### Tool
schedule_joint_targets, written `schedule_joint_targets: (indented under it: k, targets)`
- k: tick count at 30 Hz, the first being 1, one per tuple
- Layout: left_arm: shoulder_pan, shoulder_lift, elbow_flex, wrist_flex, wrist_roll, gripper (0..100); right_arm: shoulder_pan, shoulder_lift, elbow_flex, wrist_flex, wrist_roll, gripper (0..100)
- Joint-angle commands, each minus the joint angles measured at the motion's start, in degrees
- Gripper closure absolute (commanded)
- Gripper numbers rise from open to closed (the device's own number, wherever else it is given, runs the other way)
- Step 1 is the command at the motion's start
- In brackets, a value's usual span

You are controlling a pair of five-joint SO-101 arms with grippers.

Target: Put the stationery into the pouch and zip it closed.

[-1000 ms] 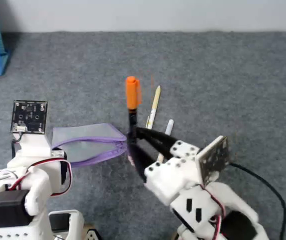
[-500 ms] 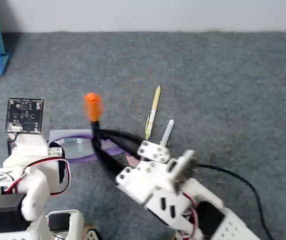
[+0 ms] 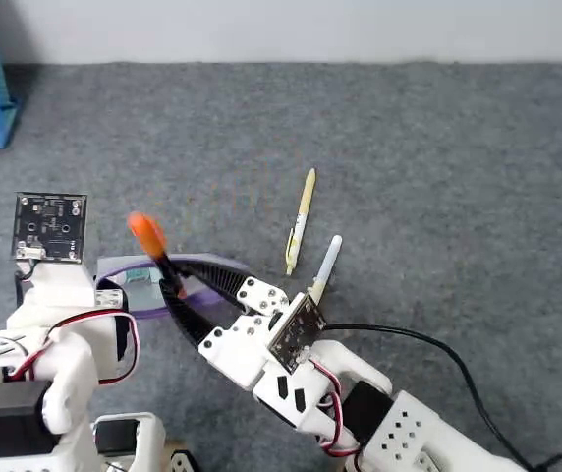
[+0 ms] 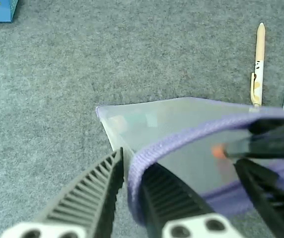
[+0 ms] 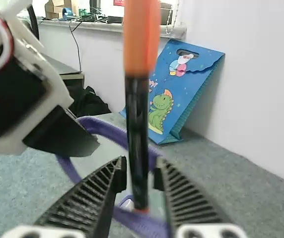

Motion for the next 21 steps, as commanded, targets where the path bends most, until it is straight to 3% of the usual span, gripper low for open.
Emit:
schedule_joint_targets:
  k: [1, 13, 21]
  targets:
    - [0.09, 0.18, -2.07, 0.97, 0.7, 99, -0.48, -3.21, -0.62, 4.7, 0.09, 79.4]
    - [0.09, 0.18, -1.36, 0.97, 0.7, 99, 1.54, -14.9, -1.32, 15.25, -2.46, 79.4]
    - [0.09, 0.09, -1.27, 0.97, 0.7, 99, 22.55, -21.49, -11.08, 40.13, -15.3, 79.4]
